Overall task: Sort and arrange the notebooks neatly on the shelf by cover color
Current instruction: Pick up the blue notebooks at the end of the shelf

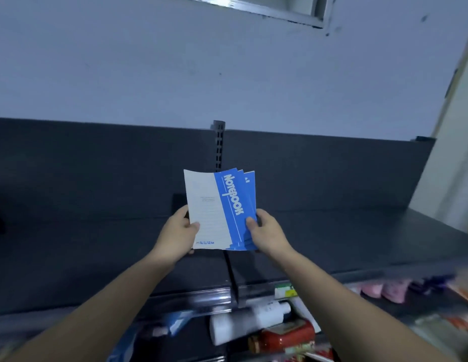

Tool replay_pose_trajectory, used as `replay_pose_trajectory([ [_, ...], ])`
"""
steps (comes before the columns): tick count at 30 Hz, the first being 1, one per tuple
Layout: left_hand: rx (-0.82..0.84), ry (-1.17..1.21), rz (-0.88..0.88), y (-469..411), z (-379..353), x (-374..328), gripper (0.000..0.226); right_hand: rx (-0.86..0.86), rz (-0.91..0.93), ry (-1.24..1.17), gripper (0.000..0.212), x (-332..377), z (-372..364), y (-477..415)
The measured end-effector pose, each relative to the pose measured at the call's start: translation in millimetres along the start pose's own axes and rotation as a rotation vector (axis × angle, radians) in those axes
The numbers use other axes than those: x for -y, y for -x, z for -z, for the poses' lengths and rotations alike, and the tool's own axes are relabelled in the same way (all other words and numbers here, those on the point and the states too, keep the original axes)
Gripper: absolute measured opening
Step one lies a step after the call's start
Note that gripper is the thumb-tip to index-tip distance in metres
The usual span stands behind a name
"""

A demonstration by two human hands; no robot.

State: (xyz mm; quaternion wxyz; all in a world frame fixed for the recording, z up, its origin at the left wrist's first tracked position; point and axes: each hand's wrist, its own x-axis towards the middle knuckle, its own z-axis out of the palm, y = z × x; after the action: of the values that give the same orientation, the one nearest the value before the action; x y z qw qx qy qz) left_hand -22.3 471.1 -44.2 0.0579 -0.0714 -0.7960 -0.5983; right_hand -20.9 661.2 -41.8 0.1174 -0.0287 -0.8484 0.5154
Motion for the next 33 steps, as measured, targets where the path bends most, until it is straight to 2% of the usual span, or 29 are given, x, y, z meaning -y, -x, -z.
replay_pose_trajectory([
  [12,0.112,0.028,-0.021,-2,-211,-35,0.035,-0.169,-0.041,0.201,0.016,-112,177,-5],
  [28,0.332,-0.073,-0.040,-93,-417,-70,0.028,-0.304,-0.190,0.294,0.019,-226,337,-93],
  [33,0.356,-0.123,-0.028,-112,-477,-81,0.024,-0.336,-0.236,0.342,0.020,-259,380,-113],
])
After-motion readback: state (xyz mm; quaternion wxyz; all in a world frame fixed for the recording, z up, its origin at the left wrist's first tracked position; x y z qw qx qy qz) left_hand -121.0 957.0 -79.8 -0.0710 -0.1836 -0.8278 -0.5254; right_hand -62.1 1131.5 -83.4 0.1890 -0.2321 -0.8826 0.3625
